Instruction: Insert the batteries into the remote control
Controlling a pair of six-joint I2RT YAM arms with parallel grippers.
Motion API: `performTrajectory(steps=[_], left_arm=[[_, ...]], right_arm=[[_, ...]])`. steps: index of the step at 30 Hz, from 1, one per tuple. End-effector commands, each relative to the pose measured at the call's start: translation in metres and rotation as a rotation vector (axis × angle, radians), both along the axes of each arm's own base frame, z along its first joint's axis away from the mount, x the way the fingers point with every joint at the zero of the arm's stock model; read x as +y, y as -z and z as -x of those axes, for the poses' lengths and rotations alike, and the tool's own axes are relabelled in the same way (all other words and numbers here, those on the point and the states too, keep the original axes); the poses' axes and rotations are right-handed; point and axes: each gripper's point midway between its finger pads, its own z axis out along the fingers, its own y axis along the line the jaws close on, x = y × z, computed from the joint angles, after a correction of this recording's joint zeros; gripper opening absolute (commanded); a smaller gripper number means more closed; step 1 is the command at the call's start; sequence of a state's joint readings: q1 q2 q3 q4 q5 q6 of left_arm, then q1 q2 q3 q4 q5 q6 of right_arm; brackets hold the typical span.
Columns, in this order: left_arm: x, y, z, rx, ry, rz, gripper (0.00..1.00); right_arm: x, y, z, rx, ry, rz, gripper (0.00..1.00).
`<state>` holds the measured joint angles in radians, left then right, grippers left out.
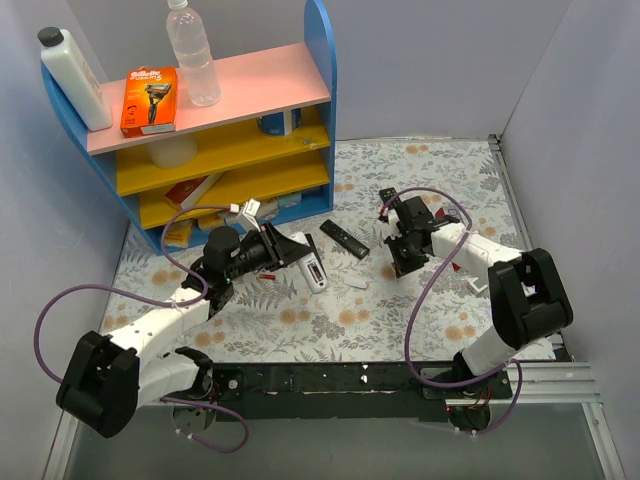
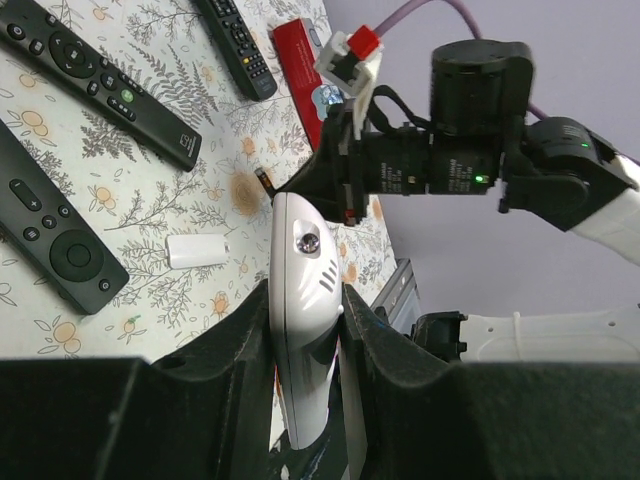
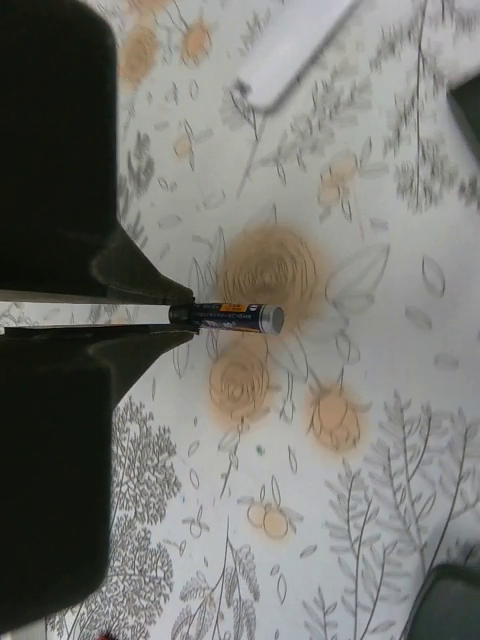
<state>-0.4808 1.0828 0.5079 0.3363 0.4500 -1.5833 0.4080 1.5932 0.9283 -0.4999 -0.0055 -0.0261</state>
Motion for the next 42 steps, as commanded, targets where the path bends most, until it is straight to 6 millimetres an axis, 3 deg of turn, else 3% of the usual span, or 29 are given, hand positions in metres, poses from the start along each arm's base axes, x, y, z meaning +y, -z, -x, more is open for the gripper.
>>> performTrajectory(steps=[1,11,15,25,42], left_arm=[[-0.003,-0.004,-0.002,-0.021,-0.001,0.064,0.0],[-0.009,-0.001,-0.013,-0.048,-0.008,0.115,0.0],[-0.011,-0.004,-0.016,-0.088,0.001,0.119,0.0],[-0.013,-0.014,-0.017,-0.134,0.009,0.181,0.0],[-0.015,-0.028,-0.011,-0.153,0.021,0.258,0.0]], right_arm=[[0.049,-0.059,0.003,-0.065,-0.119,-0.152,0.01],[0.153,-0.161,0.053,-0.083,-0.363,-0.357,0.01],[0.177,-0.178,0.075,-0.047,-0.404,-0.391,0.01],[0.179,-0.172,0.092,0.067,-0.373,-0.32,0.01],[0.191,-0.174,0.086,0.128,-0.324,-0.283,0.01]])
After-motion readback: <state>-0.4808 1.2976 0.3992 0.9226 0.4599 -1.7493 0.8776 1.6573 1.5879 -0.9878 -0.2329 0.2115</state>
